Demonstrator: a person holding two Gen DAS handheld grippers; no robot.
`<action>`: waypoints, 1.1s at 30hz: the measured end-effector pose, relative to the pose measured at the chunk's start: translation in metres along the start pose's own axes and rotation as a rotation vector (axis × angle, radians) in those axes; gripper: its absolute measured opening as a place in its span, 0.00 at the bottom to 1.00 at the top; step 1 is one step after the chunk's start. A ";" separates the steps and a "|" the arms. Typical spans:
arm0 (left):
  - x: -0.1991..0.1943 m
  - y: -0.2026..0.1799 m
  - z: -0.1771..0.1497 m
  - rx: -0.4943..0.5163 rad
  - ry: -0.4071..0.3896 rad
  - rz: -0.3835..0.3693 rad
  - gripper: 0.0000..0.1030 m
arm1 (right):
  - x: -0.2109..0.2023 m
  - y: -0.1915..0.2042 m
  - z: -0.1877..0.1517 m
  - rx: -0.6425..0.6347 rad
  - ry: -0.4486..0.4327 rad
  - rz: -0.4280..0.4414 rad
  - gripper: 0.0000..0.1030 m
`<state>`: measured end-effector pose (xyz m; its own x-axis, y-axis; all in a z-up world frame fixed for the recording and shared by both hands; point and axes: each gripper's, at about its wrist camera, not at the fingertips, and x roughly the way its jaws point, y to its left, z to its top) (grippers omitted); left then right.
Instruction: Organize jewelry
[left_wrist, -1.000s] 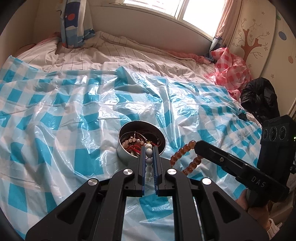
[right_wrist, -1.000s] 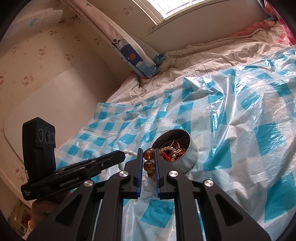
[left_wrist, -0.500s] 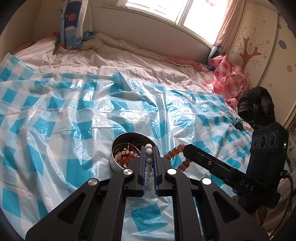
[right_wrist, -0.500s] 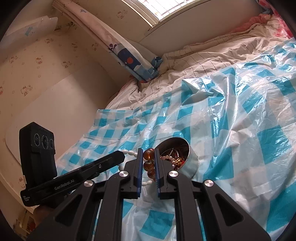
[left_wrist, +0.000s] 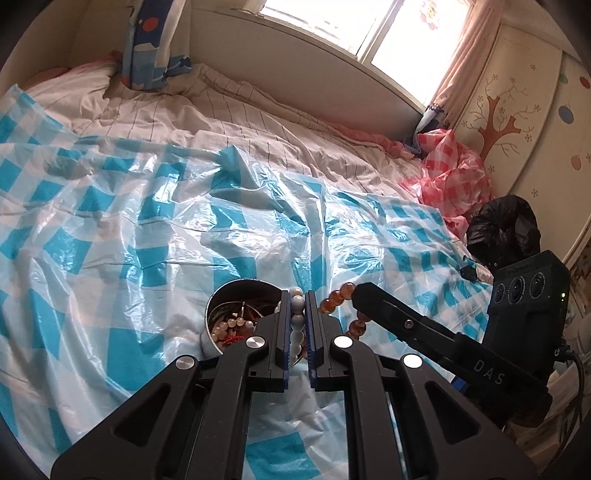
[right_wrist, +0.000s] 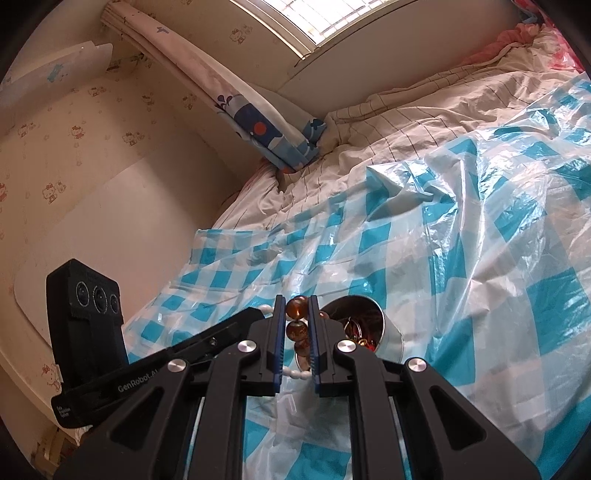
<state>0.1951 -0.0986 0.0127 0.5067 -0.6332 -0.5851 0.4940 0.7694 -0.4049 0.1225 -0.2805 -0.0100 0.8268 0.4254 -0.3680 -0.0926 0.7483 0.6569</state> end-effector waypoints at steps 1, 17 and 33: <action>0.003 0.002 0.000 -0.011 0.000 -0.006 0.07 | 0.002 -0.001 0.001 -0.001 0.001 0.000 0.12; 0.042 0.039 -0.011 -0.124 0.133 0.149 0.07 | 0.039 -0.006 0.006 -0.049 0.051 -0.051 0.12; 0.009 0.039 -0.005 -0.085 0.044 0.290 0.46 | 0.057 0.013 -0.012 -0.181 0.160 -0.159 0.34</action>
<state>0.2150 -0.0743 -0.0122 0.5855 -0.3834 -0.7142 0.2713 0.9230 -0.2730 0.1620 -0.2400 -0.0306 0.7423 0.3593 -0.5656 -0.0780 0.8846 0.4597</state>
